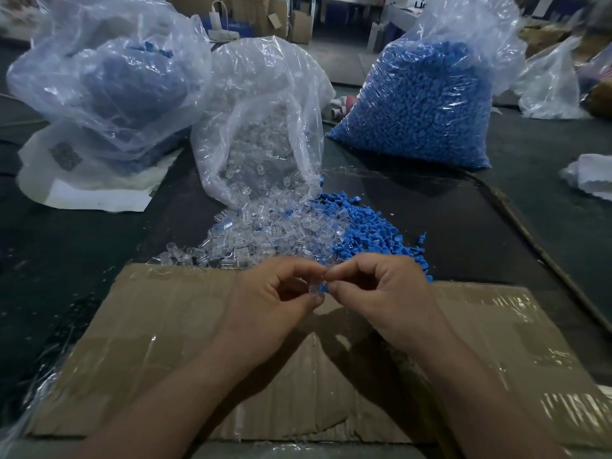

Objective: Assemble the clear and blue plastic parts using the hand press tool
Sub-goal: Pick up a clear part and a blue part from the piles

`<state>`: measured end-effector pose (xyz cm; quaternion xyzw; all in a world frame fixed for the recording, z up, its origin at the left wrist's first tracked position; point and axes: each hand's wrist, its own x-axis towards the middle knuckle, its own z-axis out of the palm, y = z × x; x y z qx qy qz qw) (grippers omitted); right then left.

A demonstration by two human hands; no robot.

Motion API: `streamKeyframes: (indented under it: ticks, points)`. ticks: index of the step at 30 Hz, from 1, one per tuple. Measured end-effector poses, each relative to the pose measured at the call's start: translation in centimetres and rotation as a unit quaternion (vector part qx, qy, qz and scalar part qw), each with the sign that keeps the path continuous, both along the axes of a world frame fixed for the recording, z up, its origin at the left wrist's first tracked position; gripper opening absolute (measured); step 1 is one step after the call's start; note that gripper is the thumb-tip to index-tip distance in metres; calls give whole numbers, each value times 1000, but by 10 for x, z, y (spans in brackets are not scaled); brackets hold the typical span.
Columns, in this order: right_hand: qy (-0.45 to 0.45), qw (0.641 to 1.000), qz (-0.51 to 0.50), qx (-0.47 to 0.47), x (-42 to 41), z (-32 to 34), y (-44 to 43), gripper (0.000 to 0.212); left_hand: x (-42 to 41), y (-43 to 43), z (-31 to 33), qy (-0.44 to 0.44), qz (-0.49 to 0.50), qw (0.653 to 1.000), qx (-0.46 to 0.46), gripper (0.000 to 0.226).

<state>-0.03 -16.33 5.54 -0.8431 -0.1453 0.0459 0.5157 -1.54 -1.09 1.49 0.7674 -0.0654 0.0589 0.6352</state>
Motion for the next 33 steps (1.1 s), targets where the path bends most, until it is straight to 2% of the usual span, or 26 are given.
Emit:
streamKeyframes:
  ticks: [3, 7, 12, 16, 20, 22, 25, 29, 33]
  points:
    - [19, 999, -1, 28, 1, 0, -1, 18, -1, -1, -1, -44, 23, 998, 29, 40]
    - [50, 996, -6, 74, 0, -4, 3, 13, -2, -2, 0, -155, 58, 979, 117, 25]
    - [70, 990, 4, 124, 0, -4, 6, 16, -3, -2, 0, -132, 88, 986, 52, 34]
    - [124, 977, 41, 166, 0, 0, 2, 27, -4, -3, 4, -147, 76, 985, 45, 27]
    - [116, 974, 70, 180, -1, 1, 3, 22, -5, -2, 6, -177, 67, 979, 74, 29]
    - [104, 974, 60, 192, -1, -1, 4, 21, -6, -2, 6, -109, 49, 992, 35, 23]
    - [86, 978, 36, 184, 1, -3, 3, 24, -5, -3, 9, 24, -27, 993, -109, 30]
    - [76, 982, 21, 174, 2, -4, 2, 22, -2, 0, 12, 101, -47, 966, -234, 18]
    - [66, 983, 28, 172, 2, -4, 2, 19, -1, 2, 14, 131, -66, 955, -259, 15]
